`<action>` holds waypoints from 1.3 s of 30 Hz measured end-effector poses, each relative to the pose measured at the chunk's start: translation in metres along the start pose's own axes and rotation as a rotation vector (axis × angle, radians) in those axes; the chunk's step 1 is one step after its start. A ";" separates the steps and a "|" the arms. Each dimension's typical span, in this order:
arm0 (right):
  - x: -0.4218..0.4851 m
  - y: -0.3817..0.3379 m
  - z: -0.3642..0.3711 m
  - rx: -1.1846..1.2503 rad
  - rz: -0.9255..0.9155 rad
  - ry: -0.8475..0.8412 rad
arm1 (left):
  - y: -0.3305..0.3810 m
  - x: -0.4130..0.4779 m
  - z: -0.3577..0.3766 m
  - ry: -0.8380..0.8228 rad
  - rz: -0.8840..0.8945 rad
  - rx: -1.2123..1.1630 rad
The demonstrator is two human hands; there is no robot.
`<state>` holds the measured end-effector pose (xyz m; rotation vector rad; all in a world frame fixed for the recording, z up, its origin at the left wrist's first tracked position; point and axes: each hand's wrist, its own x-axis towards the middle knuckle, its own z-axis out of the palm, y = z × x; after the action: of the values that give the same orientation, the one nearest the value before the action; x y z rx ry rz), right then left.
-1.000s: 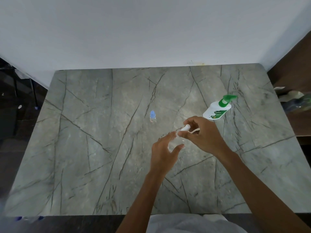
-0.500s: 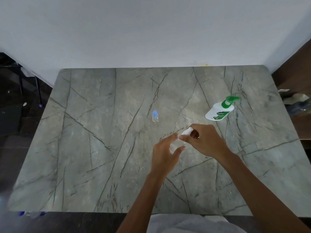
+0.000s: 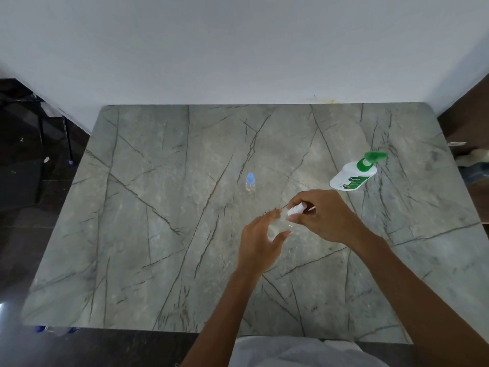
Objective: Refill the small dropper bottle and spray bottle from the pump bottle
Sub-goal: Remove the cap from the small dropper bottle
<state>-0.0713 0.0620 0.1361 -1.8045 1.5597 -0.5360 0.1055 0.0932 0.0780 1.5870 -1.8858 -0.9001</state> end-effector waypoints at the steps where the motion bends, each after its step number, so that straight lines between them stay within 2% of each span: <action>1: 0.000 -0.001 -0.001 0.020 -0.024 -0.015 | -0.001 0.000 0.000 0.003 -0.012 -0.008; 4: 0.001 0.000 -0.007 0.075 -0.040 0.000 | -0.002 -0.001 -0.002 0.023 -0.079 -0.078; 8: 0.007 0.004 -0.014 0.143 0.010 0.148 | -0.010 -0.005 -0.005 0.076 -0.207 -0.179; 10: 0.014 0.008 -0.012 0.209 0.107 0.240 | -0.016 -0.006 -0.006 0.112 -0.260 -0.221; 15: 0.034 0.035 0.010 0.509 0.367 0.341 | -0.034 -0.014 -0.010 0.191 -0.362 -0.263; 20: 0.066 0.058 0.049 0.444 0.487 0.409 | -0.043 -0.015 -0.017 0.193 -0.401 -0.305; 33: 0.143 0.085 0.106 0.113 0.185 0.213 | -0.038 -0.011 -0.012 0.115 -0.359 -0.375; 39: 0.147 0.095 0.118 0.077 0.151 0.162 | -0.039 -0.009 -0.008 0.108 -0.368 -0.381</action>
<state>-0.0256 -0.0584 -0.0309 -1.6032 1.7436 -0.6742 0.1379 0.0975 0.0537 1.7208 -1.2722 -1.2161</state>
